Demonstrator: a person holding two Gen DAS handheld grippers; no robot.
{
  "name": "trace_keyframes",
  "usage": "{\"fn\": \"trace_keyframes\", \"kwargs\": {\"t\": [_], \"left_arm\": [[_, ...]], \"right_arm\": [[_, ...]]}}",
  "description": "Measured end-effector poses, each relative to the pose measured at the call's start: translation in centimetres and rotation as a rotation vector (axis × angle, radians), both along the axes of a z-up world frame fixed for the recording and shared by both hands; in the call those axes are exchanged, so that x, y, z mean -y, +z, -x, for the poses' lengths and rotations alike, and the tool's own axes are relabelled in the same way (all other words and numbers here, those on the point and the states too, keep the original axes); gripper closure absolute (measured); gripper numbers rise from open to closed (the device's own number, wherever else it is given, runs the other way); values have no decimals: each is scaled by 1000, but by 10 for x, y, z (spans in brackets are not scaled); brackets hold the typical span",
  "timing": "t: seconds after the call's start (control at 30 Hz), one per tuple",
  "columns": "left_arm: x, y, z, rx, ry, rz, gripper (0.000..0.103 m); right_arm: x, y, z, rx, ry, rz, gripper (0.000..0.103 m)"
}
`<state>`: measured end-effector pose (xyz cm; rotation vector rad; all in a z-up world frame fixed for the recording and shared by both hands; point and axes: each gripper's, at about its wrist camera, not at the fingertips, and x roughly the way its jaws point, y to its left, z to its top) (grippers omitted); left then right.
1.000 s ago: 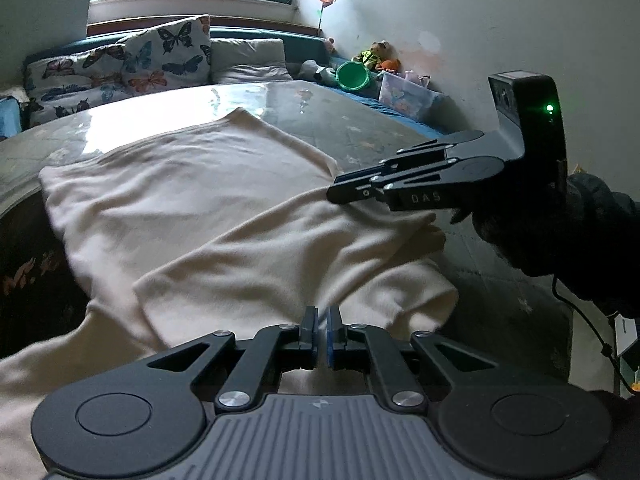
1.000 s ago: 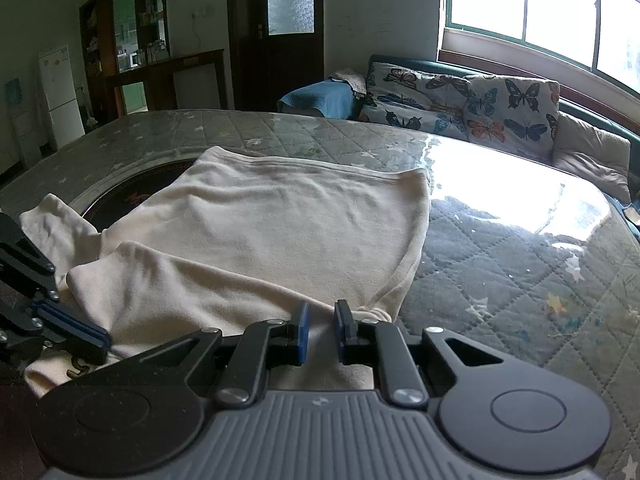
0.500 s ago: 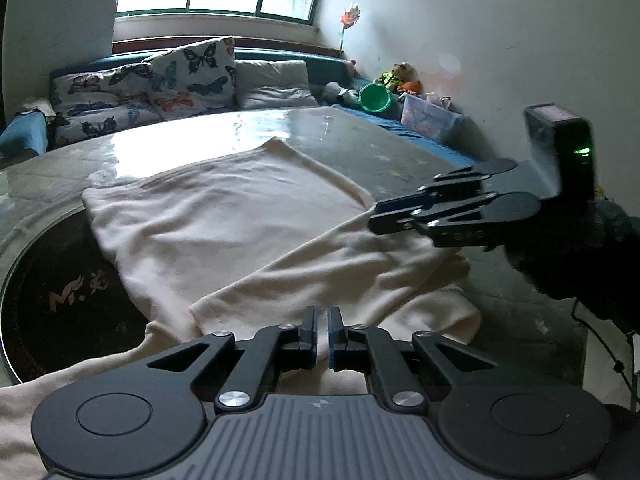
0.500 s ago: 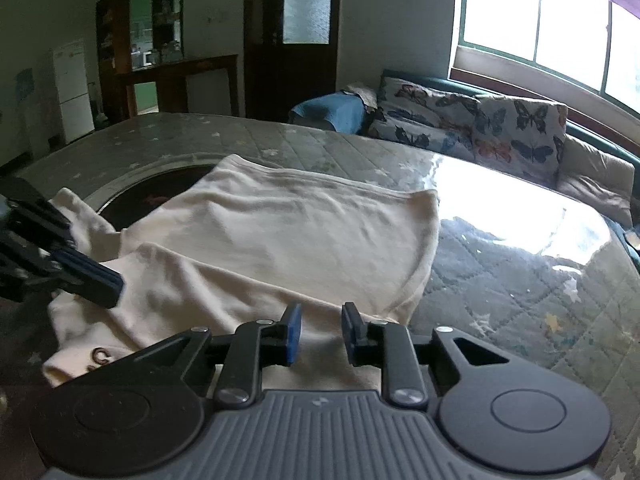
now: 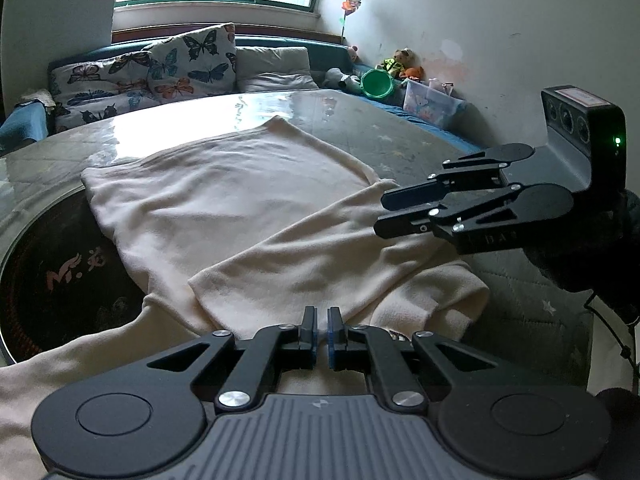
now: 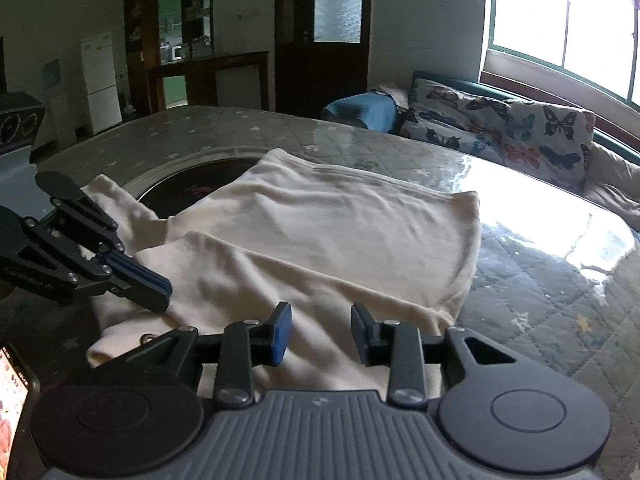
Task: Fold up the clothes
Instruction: 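Fold the held side edge toward the sweatshirt's centre with the left gripper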
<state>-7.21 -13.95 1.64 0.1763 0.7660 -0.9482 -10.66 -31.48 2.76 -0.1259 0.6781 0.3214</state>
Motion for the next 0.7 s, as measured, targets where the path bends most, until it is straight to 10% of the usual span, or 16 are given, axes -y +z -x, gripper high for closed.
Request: {"fn": "trace_keyframes", "kwargs": {"t": [0.7], "left_arm": [[-7, 2, 4, -5, 8, 2, 97]], "right_arm": [[-30, -8, 13, -4, 113, 54, 69]]}}
